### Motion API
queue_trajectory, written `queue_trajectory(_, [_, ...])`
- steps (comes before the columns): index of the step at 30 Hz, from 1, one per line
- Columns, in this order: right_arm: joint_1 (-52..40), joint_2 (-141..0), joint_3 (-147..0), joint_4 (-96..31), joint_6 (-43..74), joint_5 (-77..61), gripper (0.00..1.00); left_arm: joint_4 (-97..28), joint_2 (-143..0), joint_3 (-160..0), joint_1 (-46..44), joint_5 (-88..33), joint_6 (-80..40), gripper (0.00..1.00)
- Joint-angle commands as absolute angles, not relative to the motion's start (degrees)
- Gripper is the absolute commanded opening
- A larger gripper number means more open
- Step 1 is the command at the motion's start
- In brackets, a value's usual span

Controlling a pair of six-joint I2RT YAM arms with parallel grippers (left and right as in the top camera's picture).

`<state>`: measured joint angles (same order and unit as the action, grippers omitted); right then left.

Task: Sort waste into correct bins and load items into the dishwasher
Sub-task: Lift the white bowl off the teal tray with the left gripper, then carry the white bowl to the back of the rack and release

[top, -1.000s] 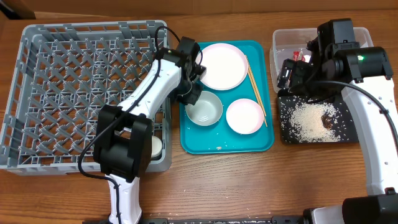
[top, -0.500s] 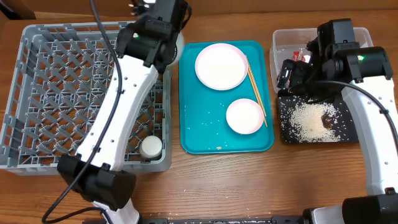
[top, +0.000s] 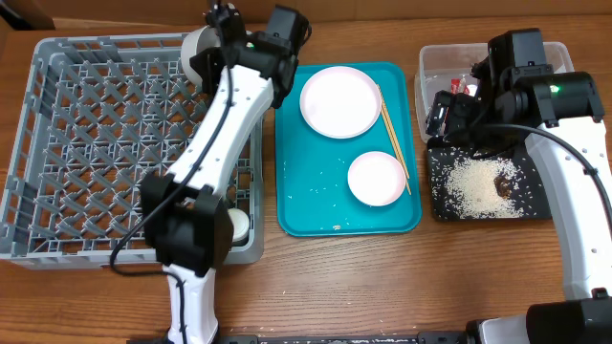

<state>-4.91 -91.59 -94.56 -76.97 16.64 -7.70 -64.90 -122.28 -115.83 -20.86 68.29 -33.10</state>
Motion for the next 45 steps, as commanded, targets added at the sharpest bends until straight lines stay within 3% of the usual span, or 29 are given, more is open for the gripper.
queue_trajectory(1, [-4.91, -91.42, -94.83, -76.62, 16.45, -8.16, 1.00, -63.81, -126.17, -115.50, -20.60, 79.59, -34.96, 0.04])
queue_trajectory(21, [-4.91, -91.42, -94.83, -76.62, 16.45, -8.16, 1.00, -56.84, -132.75, -115.50, -19.51, 83.79, -34.65, 0.04])
queue_trajectory(29, [-4.91, -91.42, -94.83, -76.64, 16.45, -8.19, 1.00, -59.07, -132.77, -115.48, -19.53, 76.58, -34.81, 0.04])
queue_trajectory(45, [-4.91, -91.42, -94.85, -76.62, 16.45, -8.16, 0.99, -60.75, -132.86, -115.48, -19.53, 73.30, -34.72, 0.04])
